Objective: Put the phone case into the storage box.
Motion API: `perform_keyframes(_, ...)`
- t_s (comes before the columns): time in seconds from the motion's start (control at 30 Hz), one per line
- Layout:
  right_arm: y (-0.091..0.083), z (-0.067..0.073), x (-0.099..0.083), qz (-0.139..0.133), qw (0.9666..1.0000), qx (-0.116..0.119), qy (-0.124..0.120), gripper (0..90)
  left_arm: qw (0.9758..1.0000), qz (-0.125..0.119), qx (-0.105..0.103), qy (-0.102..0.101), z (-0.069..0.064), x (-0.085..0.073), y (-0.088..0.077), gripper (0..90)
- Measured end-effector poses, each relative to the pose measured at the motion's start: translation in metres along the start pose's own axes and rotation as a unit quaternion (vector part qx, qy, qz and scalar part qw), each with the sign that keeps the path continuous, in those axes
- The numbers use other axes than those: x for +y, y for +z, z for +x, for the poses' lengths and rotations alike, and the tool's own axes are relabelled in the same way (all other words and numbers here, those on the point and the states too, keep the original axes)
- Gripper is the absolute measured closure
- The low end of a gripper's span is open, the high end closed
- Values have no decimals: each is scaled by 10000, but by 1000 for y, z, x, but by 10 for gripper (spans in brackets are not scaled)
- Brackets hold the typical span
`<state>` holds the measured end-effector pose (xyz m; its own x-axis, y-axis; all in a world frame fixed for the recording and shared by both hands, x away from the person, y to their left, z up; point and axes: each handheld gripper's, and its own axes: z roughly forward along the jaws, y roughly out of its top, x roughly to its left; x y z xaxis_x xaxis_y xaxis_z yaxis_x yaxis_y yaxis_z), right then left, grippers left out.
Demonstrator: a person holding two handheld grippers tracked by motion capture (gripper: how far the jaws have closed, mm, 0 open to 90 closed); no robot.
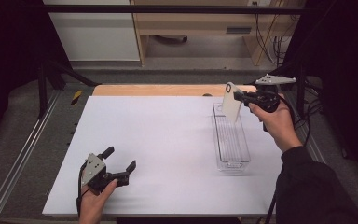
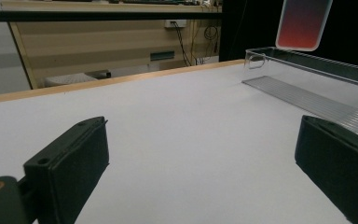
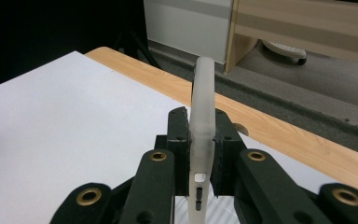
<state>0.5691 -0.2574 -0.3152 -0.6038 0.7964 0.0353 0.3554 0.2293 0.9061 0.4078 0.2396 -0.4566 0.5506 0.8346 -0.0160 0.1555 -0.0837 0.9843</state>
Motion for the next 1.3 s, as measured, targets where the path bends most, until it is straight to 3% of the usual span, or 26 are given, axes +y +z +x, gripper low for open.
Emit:
perform_keyframes(0.87, 16, -5, -13, 160, 9998, 11, 67, 810, 10000, 9, -8, -13, 0, 0, 0, 19)
perform_keyframes(1.3, 28, -10, -29, 309, 9994, -21, 180, 810, 10000, 18, -13, 6, -1, 0, 0, 19)
